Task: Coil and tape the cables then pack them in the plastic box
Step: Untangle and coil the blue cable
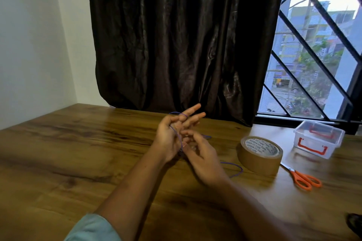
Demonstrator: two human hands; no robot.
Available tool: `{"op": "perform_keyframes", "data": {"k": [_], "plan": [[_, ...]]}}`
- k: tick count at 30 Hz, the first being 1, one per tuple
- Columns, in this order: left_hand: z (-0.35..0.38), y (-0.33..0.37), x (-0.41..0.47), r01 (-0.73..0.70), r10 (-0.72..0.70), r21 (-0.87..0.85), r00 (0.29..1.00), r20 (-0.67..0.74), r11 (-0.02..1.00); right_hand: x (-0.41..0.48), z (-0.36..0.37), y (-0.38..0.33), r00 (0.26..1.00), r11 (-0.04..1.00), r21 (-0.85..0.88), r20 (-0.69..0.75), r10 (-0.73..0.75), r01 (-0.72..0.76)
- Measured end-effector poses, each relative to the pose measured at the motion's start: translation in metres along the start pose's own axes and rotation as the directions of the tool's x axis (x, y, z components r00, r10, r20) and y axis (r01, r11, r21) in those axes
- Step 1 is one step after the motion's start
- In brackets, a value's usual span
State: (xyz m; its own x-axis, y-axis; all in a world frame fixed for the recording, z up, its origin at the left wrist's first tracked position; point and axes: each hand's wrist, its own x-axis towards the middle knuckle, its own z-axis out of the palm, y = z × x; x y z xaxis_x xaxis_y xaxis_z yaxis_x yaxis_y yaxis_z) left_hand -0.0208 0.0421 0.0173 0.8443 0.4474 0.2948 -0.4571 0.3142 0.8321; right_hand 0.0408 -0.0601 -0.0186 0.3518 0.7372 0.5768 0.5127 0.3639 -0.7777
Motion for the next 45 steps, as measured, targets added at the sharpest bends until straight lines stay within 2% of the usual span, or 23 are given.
{"op": "perform_keyframes", "data": {"k": [2,4,7,9,13,16,18,21,24,26,29,31,33,34,38,39,41,43,45], "plan": [[0.001,-0.002,0.000,0.002,-0.002,0.053,1.000,0.005,0.999,0.000,0.000,0.004,0.992,0.981,0.152,0.059,0.111,-0.119],[-0.002,-0.001,0.001,0.002,0.000,0.115,1.000,-0.024,0.993,0.001,-0.001,0.005,0.979,0.963,0.196,0.120,0.163,-0.185],[-0.011,0.007,0.003,-0.027,0.039,0.105,0.993,-0.116,0.994,0.001,-0.005,0.004,0.963,0.981,0.044,0.202,0.176,-0.188],[-0.021,0.016,0.002,-0.100,0.104,0.028,0.970,-0.218,0.995,0.003,-0.012,0.003,0.973,0.986,-0.086,0.167,0.156,-0.143],[-0.045,0.033,-0.004,-0.259,0.192,-0.086,0.866,-0.462,0.962,0.007,-0.036,0.003,0.992,0.989,-0.079,0.002,0.126,-0.125],[-0.054,0.036,-0.008,-0.279,0.199,-0.053,0.792,-0.577,0.959,0.008,-0.043,0.002,0.991,0.989,-0.090,0.043,0.124,-0.120],[-0.055,0.036,-0.009,-0.270,0.190,-0.047,0.782,-0.594,0.962,0.008,-0.044,0.001,0.988,0.988,-0.096,0.082,0.132,-0.124],[-0.053,0.036,-0.011,-0.226,0.191,0.018,0.778,-0.598,0.974,0.009,-0.048,0.002,0.991,0.969,-0.228,0.070,0.113,-0.095],[-0.045,0.033,-0.011,-0.106,0.221,0.220,0.770,-0.599,0.970,0.007,-0.048,0.002,0.996,0.938,-0.345,0.072,0.047,-0.020],[-0.035,0.029,-0.009,-0.009,0.211,0.335,0.795,-0.569,0.942,0.005,-0.046,0.002,0.997,0.927,-0.369,0.065,-0.041,0.062],[-0.018,0.017,-0.006,0.097,0.089,0.405,0.905,-0.416,0.909,0.006,-0.044,0.002,0.982,0.873,-0.456,0.014,-0.186,0.172],[-0.008,0.004,-0.003,0.131,-0.009,0.437,0.963,-0.270,0.890,0.007,-0.044,0.001,0.961,0.786,-0.583,-0.030,-0.275,0.207],[-0.002,-0.009,-0.002,0.125,-0.082,0.395,0.989,-0.122,0.910,0.006,-0.045,0.000,0.944,0.729,-0.656,-0.077,-0.320,0.193],[0.000,-0.014,-0.001,0.120,-0.100,0.377,0.992,-0.073,0.918,0.006,-0.045,0.000,0.942,0.738,-0.653,-0.111,-0.317,0.171],[0.001,-0.020,0.000,0.056,-0.062,0.458,0.998,-0.001,0.887,0.007,-0.045,0.003,0.941,0.821,-0.559,-0.204,-0.270,0.114],[0.000,-0.021,0.000,0.029,-0.029,0.443,1.000,-0.008,0.896,0.006,-0.043,0.004,0.947,0.886,-0.451,-0.221,-0.231,0.111],[0.000,-0.021,0.002,-0.024,0.048,0.393,0.998,-0.051,0.919,0.004,-0.033,0.003,0.975,0.993,-0.110,-0.210,-0.072,0.050],[0.000,-0.019,0.004,-0.075,0.123,0.351,0.986,-0.116,0.933,0.003,-0.022,0.003,0.986,0.983,0.159,-0.129,0.108,-0.087],[0.000,-0.017,0.006,-0.126,0.192,0.311,0.963,-0.190,0.942,0.000,-0.012,0.003,0.983,0.953,0.247,-0.016,0.184,-0.174]]}}
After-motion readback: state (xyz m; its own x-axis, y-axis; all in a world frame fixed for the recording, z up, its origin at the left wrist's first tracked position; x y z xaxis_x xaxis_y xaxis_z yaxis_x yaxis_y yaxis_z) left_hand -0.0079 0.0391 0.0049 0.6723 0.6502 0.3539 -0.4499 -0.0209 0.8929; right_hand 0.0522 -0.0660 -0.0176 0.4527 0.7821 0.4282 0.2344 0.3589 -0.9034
